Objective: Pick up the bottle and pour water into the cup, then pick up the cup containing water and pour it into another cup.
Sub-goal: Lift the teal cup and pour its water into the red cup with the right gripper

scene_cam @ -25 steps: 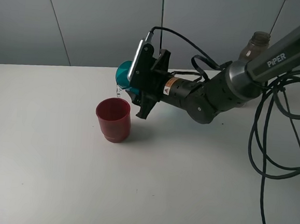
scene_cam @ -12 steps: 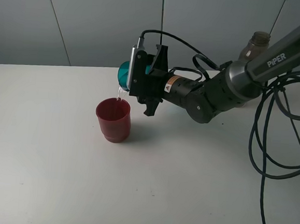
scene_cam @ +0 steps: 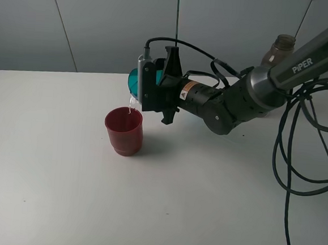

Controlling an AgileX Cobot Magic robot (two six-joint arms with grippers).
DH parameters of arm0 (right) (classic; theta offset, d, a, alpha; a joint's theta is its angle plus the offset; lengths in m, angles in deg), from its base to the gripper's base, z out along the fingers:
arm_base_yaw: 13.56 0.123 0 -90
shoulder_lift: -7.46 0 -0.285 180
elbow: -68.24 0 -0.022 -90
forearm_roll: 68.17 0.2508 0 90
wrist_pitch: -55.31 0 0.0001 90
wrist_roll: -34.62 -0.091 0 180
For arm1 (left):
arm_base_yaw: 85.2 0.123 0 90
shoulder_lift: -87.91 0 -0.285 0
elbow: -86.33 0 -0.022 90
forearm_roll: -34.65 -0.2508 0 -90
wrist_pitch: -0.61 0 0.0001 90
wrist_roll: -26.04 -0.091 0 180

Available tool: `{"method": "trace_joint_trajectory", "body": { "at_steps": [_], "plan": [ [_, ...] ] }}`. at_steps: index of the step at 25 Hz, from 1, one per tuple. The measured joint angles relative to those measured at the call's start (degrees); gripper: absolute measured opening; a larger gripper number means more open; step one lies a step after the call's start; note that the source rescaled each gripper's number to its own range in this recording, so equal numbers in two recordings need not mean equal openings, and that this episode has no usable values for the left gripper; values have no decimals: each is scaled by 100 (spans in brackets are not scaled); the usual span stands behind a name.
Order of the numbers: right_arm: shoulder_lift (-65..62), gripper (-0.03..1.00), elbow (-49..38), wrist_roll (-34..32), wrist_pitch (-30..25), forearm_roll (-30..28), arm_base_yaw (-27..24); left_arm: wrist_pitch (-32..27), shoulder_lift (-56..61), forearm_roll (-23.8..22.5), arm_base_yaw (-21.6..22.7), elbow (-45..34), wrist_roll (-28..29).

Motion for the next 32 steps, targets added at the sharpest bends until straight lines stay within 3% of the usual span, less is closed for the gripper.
{"method": "trace_joint_trajectory", "body": {
  "at_steps": [14,32],
  "plan": [
    [0,6,0,672,193,-35,0,0,0,0,0,0,0],
    [0,6,0,792,255,-785,34,0,0,0,0,0,0]
  ]
}}
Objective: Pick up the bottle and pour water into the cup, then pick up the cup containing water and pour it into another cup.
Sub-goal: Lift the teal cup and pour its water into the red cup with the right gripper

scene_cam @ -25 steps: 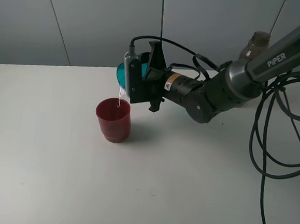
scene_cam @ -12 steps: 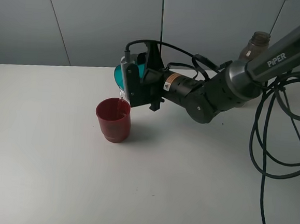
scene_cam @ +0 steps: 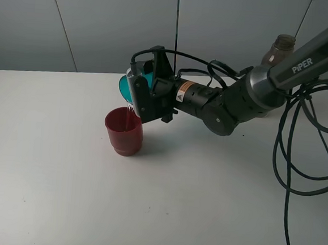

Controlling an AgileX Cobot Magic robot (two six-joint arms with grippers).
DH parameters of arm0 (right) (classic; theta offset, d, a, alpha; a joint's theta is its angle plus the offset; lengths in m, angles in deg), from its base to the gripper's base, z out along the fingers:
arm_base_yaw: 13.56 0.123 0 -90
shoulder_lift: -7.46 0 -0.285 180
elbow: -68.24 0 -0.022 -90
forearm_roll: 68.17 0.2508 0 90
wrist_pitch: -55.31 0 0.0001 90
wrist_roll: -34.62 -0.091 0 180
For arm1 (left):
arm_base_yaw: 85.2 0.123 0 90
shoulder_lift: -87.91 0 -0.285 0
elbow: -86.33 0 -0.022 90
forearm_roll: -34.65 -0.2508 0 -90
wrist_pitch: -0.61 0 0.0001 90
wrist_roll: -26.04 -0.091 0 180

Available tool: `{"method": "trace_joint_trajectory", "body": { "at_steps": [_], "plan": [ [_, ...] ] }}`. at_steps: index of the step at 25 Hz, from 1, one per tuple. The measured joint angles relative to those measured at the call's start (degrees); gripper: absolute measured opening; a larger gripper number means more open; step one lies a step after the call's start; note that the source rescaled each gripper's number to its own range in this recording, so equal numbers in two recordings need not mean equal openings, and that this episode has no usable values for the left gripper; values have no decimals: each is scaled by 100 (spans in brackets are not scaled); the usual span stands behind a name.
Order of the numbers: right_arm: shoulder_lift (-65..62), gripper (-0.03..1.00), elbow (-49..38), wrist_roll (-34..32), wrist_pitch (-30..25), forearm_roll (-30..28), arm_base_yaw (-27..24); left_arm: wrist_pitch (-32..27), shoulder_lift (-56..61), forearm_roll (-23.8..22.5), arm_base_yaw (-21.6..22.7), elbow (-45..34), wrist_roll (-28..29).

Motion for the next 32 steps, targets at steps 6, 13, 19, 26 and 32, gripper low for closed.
{"method": "trace_joint_trajectory", "body": {
  "at_steps": [6,13,19,26,32],
  "plan": [
    [-28,6,35,92,127,-112,0,0,0,0,0,0,-21],
    [-64,6,53,271,298,-371,0,0,0,0,0,0,-19],
    [-64,6,53,363,698,-436,0,0,0,0,0,0,-8],
    [-64,6,53,555,901,-440,0,0,0,0,0,0,-8],
    [-64,6,53,665,920,-449,0,0,0,0,0,0,-8]
  ]
}}
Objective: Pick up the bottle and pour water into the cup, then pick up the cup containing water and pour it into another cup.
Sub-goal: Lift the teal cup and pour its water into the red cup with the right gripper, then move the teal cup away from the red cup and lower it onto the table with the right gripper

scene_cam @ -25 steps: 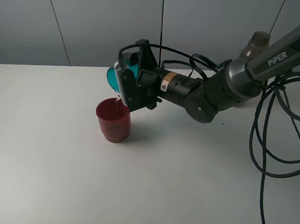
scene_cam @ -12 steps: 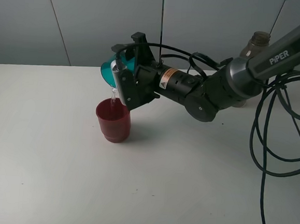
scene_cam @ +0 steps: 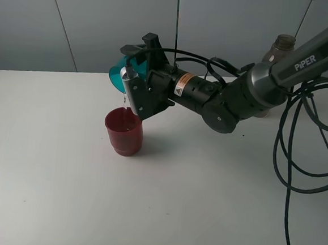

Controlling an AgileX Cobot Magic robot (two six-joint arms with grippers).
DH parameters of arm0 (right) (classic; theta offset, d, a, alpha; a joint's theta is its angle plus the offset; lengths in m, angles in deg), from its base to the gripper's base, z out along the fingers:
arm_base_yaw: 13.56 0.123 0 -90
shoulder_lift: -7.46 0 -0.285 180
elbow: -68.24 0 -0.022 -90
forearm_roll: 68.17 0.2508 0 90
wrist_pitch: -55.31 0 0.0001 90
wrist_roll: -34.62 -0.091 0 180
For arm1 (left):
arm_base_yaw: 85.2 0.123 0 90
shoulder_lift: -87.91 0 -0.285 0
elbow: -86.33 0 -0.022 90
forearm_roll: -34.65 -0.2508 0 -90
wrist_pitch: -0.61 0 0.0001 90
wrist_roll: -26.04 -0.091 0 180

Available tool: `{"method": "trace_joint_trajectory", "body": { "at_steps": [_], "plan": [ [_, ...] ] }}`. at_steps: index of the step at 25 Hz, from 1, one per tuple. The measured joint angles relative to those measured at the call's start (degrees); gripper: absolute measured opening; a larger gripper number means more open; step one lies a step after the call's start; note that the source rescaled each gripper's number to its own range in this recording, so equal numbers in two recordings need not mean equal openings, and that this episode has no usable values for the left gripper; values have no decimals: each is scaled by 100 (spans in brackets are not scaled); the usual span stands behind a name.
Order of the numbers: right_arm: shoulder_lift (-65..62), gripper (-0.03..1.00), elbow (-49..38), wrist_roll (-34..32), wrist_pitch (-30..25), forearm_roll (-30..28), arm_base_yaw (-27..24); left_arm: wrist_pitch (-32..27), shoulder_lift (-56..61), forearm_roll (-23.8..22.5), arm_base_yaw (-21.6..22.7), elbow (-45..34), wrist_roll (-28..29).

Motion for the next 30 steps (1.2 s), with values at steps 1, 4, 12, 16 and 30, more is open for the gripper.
{"method": "trace_joint_trajectory", "body": {
  "at_steps": [1,4,12,16,30],
  "plan": [
    [0,6,0,0,0,0,0,0,0,0,0,0,0],
    [0,6,0,0,21,0,0,0,0,0,0,0,0],
    [0,6,0,22,21,-94,0,0,0,0,0,0,0],
    [0,6,0,-385,-29,-141,0,0,0,0,0,0,0],
    [-957,6,-200,-4547,-1697,499,8,0,0,0,0,0,0]
  ]
}}
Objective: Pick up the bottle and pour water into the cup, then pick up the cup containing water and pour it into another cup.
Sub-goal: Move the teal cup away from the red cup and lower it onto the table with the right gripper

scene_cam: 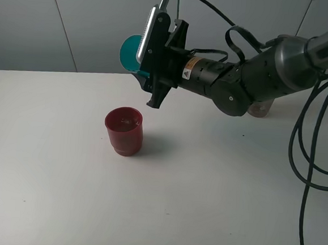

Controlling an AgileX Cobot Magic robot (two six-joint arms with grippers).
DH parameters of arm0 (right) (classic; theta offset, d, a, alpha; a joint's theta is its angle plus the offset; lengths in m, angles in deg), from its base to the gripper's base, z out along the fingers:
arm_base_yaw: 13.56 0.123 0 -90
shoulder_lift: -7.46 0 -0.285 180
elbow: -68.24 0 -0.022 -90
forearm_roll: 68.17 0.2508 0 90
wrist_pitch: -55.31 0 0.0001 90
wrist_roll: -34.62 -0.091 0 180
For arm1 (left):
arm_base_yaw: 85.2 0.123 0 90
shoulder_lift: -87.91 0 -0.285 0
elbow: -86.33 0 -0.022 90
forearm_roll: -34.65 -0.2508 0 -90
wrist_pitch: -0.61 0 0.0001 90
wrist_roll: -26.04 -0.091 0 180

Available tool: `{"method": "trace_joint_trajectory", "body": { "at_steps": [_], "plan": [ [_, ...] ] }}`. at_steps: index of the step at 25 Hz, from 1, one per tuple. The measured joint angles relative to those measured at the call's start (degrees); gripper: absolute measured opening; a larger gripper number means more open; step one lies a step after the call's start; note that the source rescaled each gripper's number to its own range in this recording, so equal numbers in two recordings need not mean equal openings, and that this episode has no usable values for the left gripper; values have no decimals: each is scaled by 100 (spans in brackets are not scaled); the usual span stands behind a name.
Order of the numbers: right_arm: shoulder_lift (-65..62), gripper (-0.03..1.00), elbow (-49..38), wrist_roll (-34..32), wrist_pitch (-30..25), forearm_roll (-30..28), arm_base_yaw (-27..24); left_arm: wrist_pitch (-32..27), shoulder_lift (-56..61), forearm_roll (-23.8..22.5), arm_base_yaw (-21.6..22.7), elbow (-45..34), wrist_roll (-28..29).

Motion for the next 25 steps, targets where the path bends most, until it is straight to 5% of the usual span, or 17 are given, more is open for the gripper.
{"method": "trace_joint_trajectory", "body": {
  "at_steps": [7,9,17,21,25],
  "plan": [
    [-582,6,-911,-437,281,1603,-82,0,0,0,0,0,0],
    [-682,6,-1171,-909,323,1677,-302,0,0,0,0,0,0],
    [-656,6,-1699,-3935,373,404,-1445,0,0,0,0,0,0],
    [-263,6,-1721,-4394,626,-25,-1587,0,0,0,0,0,0],
    [324,6,-1721,-4193,1222,-59,-1601,0,0,0,0,0,0]
  ]
}}
